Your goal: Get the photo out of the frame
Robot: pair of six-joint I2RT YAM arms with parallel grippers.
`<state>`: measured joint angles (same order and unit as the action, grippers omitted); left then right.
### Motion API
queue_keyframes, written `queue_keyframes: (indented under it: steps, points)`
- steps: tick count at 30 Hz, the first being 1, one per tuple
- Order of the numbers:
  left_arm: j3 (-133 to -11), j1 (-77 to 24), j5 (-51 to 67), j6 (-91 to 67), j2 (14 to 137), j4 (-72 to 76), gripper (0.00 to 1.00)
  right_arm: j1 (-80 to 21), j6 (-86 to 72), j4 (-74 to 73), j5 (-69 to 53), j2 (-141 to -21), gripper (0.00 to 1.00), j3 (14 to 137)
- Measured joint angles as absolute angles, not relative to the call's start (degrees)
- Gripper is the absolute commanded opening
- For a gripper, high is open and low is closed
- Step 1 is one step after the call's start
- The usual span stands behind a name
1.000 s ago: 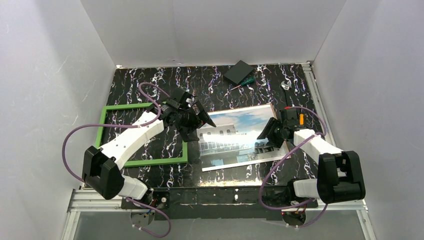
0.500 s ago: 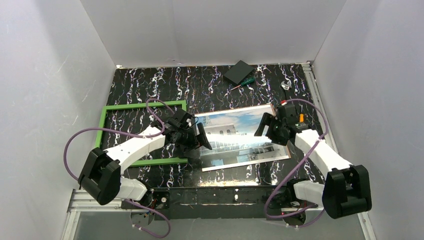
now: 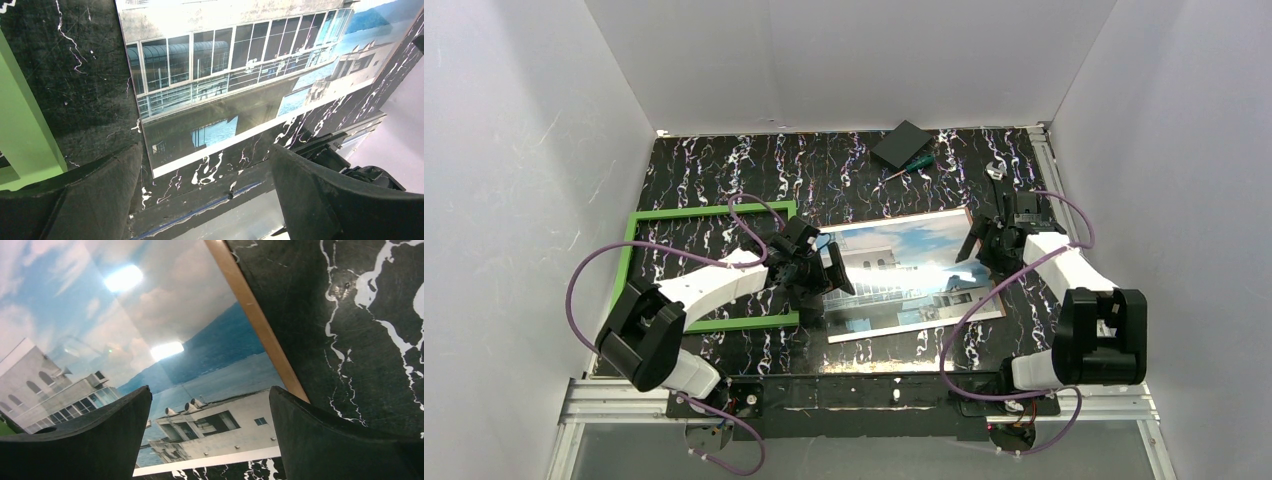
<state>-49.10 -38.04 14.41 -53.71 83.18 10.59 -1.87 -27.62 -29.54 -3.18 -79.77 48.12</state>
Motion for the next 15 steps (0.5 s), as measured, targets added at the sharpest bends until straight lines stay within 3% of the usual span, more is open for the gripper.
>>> queue_keyframes:
  steps: [15]
  points:
    - [-49.01, -40.82, 11.53, -53.08, 86.7, 11.57, 0.98, -0.75, -26.96, -29.87, -4.67, -84.71, 0.93, 48.14]
